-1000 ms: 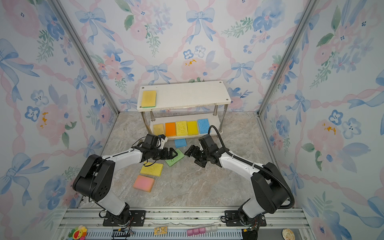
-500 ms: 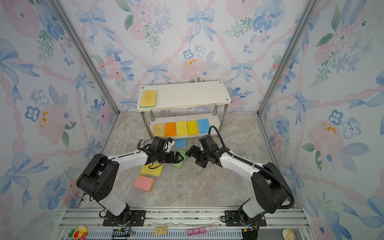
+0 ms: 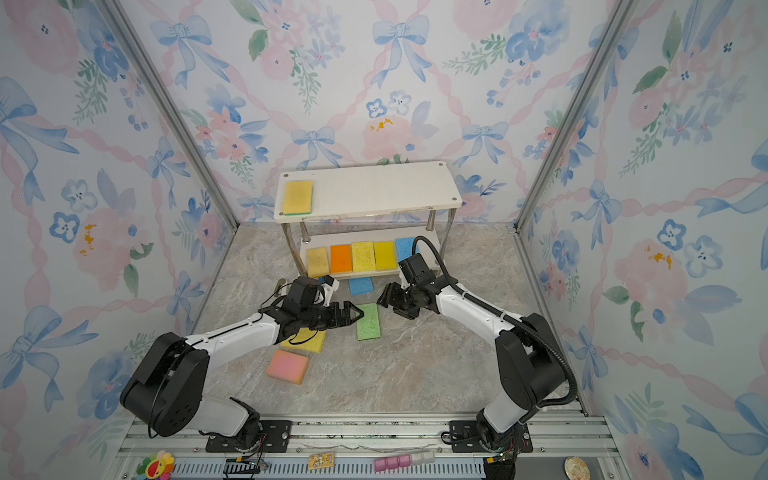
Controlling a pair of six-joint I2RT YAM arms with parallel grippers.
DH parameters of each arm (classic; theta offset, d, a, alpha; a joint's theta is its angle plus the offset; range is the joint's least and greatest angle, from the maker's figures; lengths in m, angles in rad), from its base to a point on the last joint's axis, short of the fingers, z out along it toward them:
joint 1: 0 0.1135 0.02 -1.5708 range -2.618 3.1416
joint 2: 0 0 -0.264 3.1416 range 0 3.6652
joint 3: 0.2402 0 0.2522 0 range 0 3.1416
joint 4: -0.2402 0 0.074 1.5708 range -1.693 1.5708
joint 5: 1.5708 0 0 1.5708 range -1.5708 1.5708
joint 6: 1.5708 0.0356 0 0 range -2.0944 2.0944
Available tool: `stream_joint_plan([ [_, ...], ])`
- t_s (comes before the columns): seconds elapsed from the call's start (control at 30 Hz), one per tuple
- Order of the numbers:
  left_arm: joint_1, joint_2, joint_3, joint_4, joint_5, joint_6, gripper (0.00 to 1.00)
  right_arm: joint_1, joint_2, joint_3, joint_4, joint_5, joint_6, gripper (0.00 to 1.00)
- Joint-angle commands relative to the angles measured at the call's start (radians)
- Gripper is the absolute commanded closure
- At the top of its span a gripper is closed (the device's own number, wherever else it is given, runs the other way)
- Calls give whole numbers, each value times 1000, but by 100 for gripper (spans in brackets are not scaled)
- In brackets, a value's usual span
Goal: Place and organize the cleaning sponges onto the shelf
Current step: 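Lower the right gripper over the green sponge on the floor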
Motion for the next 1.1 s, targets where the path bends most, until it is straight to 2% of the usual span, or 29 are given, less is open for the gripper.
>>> stream_joint_plan([
  [0.0,56,-42,-24,18,48,-41,2,53,86,93,-155,14,-154,40],
  [0.2,78,-62,-26,21,49,-57,2,87,178,145,-150,2,-160,44],
  [0.33,80,-85,-70,22,48,-65,2,92,212,168,-184,34,-160,47],
  [0.73,106,-130,-119,21,60,-68,2,101,270,168,-184,52,-176,63],
  [1.07,125,-150,-143,20,79,-65,2,103,315,186,-186,53,-176,72],
])
